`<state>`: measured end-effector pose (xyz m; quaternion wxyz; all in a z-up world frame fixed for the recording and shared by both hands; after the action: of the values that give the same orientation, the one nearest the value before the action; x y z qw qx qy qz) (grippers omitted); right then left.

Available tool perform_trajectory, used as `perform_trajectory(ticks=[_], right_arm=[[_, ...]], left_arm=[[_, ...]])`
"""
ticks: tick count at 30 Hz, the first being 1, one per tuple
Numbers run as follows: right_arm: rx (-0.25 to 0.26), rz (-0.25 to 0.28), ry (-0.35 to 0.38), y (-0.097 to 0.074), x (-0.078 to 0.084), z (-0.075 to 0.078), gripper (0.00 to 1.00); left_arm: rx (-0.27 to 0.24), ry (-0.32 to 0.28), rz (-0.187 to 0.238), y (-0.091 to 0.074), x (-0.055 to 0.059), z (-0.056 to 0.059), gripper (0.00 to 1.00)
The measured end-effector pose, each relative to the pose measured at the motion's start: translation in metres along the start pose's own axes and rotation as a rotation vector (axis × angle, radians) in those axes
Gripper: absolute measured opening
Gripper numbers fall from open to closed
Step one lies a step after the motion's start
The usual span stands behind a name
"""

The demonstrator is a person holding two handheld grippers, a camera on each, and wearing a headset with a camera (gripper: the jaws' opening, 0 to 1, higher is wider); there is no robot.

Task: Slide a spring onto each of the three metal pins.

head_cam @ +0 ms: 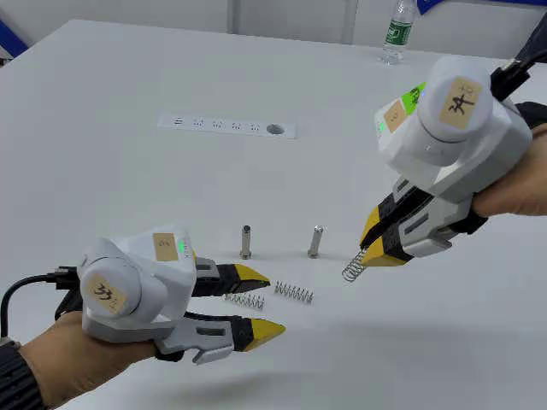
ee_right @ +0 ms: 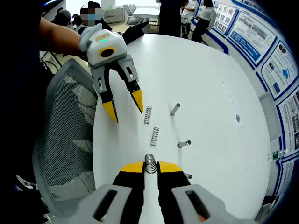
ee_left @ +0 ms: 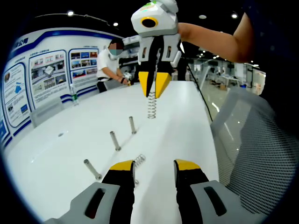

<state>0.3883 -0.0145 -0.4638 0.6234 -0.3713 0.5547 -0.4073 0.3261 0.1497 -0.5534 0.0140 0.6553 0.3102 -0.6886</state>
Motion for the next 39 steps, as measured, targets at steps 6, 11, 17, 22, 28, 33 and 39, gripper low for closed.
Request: perform_trajectory(ticks=[6, 11, 17, 22, 28, 33, 39], right_arm=[[0.039, -0.023, 0.019, -0.009, 0.008, 0.016, 0.11], [0.074, -0.048, 0.037, -0.019, 0.015, 0.033, 0.11], [0.098, -0.089, 0.062, -0.019, 0.028, 0.051, 0.11], [0.109, -0.133, 0.074, -0.010, 0.038, 0.060, 0.11], [0.114, -0.162, 0.093, 0.004, 0.046, 0.070, 0.11], [0.108, -0.180, 0.099, 0.012, 0.048, 0.074, 0.11], [0.106, -0.199, 0.089, 0.020, 0.048, 0.078, 0.11]], left_arm=[[-0.044, -0.030, 0.001, -0.010, 0.005, -0.008, 0.41], [-0.080, -0.053, 0.002, -0.018, 0.011, -0.014, 0.44], [-0.111, -0.071, 0.003, -0.024, 0.015, -0.019, 0.47], [-0.130, -0.080, 0.006, -0.027, 0.015, -0.021, 0.50], [-0.137, -0.085, -0.001, -0.026, 0.017, -0.021, 0.54], [-0.141, -0.084, -0.001, -0.026, 0.016, -0.021, 0.55], [-0.151, -0.088, -0.003, -0.029, 0.017, -0.022, 0.56]])
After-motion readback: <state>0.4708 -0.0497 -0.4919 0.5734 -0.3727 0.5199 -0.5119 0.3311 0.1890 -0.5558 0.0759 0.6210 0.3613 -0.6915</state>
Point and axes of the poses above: the centre of the closed fingertips' face, and the gripper's own axes: y roughly forward along the fingers, z roughly to its right, x roughly out of its underside, the point moved 7 cm from there along -y, roughly backward along the fingers
